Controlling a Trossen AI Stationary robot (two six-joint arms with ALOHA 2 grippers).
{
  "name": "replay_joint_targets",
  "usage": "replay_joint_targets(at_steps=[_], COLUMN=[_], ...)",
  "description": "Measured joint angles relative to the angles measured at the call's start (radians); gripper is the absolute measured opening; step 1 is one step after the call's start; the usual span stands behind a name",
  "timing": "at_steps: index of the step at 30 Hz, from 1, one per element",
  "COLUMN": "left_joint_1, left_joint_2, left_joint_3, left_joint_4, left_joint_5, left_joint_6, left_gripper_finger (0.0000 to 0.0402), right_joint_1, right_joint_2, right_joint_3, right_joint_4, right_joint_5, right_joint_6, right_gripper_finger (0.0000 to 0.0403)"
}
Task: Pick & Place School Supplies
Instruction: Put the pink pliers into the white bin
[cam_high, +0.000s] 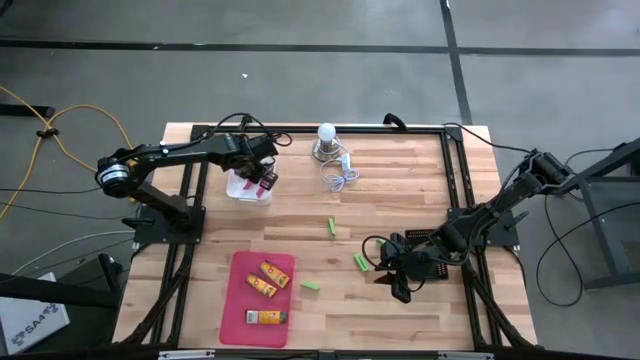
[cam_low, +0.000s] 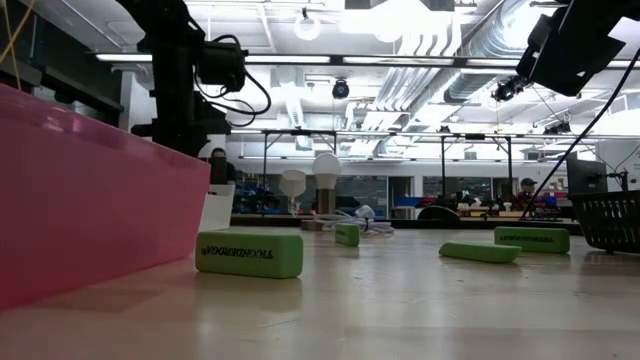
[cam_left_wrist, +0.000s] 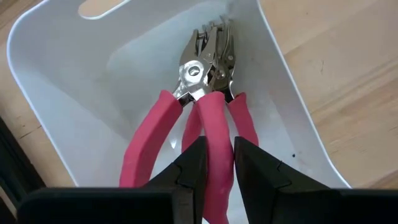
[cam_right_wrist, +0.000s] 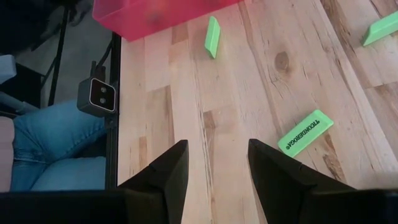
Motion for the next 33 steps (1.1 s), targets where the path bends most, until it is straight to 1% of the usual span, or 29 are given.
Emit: replay_joint_targets(at_steps=[14, 22, 33], left_joint_1=[0.0, 0.0, -0.002], left_joint_2=[0.0, 0.0, 0.001], left_joint_3=[0.0, -0.002, -0.056], left_joint_4=[0.0, 0.002, 0.077], left_joint_5=[0.001, 0.001, -0.005], left_joint_6=[0.001, 0.028, 0.073], left_gripper_finger=[0.0074, 0.0075, 0.0075], right_joint_1=[0.0, 0.0, 0.0], right_joint_2=[0.0, 0.0, 0.0], right_joint_3=[0.0, 0.0, 0.0], right_joint_4=[0.0, 0.0, 0.0], right_joint_5=[0.0, 0.0, 0.0], right_joint_6=[0.0, 0.0, 0.0], right_gripper_finger=[0.0155, 0.0155, 0.0155])
